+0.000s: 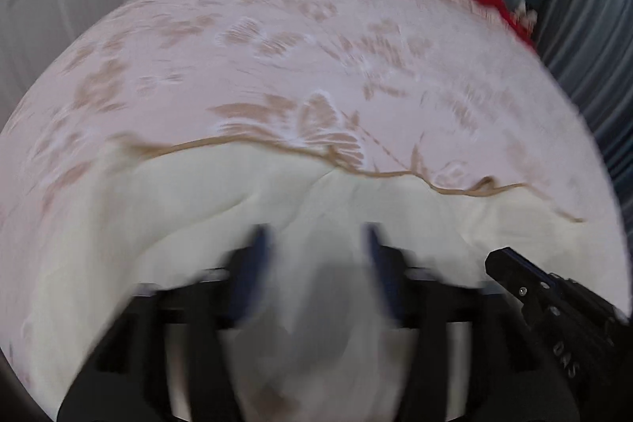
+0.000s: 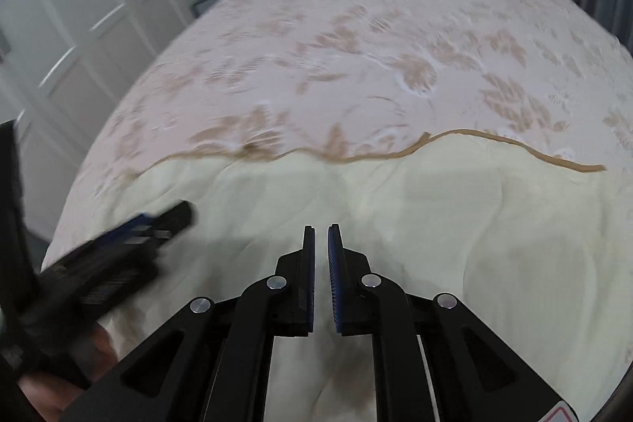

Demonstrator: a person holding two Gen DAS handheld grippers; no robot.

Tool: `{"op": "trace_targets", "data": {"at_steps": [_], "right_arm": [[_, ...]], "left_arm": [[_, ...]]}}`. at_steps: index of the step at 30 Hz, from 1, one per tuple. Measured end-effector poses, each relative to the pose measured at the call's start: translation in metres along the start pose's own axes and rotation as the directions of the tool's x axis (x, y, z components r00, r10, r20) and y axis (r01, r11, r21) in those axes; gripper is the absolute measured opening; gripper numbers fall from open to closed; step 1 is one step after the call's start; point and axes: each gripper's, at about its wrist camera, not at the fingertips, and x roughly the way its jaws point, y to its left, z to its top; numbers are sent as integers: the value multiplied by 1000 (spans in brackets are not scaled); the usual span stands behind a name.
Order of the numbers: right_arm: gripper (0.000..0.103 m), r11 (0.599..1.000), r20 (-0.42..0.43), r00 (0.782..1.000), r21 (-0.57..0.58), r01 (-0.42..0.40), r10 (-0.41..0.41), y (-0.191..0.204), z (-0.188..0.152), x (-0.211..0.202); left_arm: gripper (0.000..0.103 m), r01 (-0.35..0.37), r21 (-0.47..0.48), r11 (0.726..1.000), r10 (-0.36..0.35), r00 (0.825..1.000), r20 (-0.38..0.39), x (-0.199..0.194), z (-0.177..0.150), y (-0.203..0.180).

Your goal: Fold large clothes

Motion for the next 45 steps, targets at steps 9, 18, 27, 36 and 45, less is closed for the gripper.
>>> {"op": "trace_targets", "data": {"at_steps": [9,18,27,36,45], "right_arm": [[10,996,-89,995,76,-40,46,14,-71,-18],[9,999,-116,993,25,21,-18,22,-84,-11],[9,998,-164,987,64,6,5,17,-84,-4],[6,989,-161,985,147,-31,55,4,-92,3],[8,998,-235,970,6,-63,62,38,-134,-51]], "left_arm": [[88,14,-415,910,-16,1000,-1,-99,-100,166],[88,170,-551,817,-189,982,22,-79,-120,181],[74,166,-532,830,-188,982,13,-66,-111,172],[29,284,-423,860,-272,958,91,-117,-97,145],[26,329,-326,886,-315,944,98,-205,-125,140]]}}
